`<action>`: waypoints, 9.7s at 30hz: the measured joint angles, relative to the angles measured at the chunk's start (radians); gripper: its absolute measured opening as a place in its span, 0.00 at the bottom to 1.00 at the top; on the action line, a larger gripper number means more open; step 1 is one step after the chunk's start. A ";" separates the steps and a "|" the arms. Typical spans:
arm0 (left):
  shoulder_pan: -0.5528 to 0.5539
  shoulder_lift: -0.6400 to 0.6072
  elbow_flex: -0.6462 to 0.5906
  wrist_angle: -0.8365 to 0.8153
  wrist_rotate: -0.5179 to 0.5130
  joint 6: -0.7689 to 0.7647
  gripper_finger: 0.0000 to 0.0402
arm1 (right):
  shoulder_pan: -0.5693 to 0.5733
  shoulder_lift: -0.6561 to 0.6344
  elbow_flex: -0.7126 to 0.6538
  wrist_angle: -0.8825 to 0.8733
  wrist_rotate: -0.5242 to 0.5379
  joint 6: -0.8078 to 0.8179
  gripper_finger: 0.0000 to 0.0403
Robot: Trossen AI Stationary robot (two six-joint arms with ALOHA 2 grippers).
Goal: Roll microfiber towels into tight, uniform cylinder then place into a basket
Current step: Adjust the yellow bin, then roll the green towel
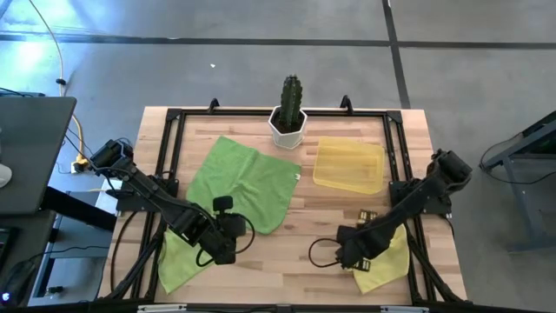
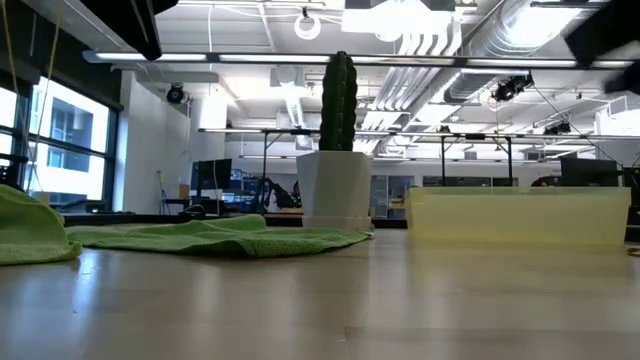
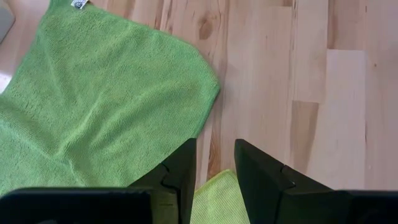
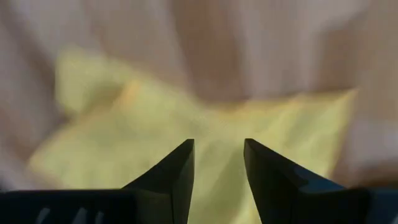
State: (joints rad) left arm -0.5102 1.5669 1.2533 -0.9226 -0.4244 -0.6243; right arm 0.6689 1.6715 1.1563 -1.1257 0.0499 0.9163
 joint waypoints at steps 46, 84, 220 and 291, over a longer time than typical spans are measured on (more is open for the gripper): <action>0.032 0.051 -0.106 0.356 -0.126 0.025 0.25 | -0.477 -0.008 -0.089 0.368 0.387 -0.340 0.33; 0.062 0.379 -0.172 0.703 0.452 0.157 0.25 | -0.422 -0.008 -0.091 0.791 0.532 -0.658 0.33; -0.027 0.316 0.023 0.136 0.332 0.033 0.25 | -0.482 0.247 -0.094 0.864 0.439 -0.454 0.33; -0.020 0.316 0.090 0.165 0.292 0.086 0.25 | -0.155 0.110 -0.014 0.442 0.075 -0.411 0.00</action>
State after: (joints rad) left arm -0.5301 1.8828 1.3433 -0.7574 -0.1325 -0.5386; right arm 0.5142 1.7812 1.1426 -0.6839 0.1246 0.5055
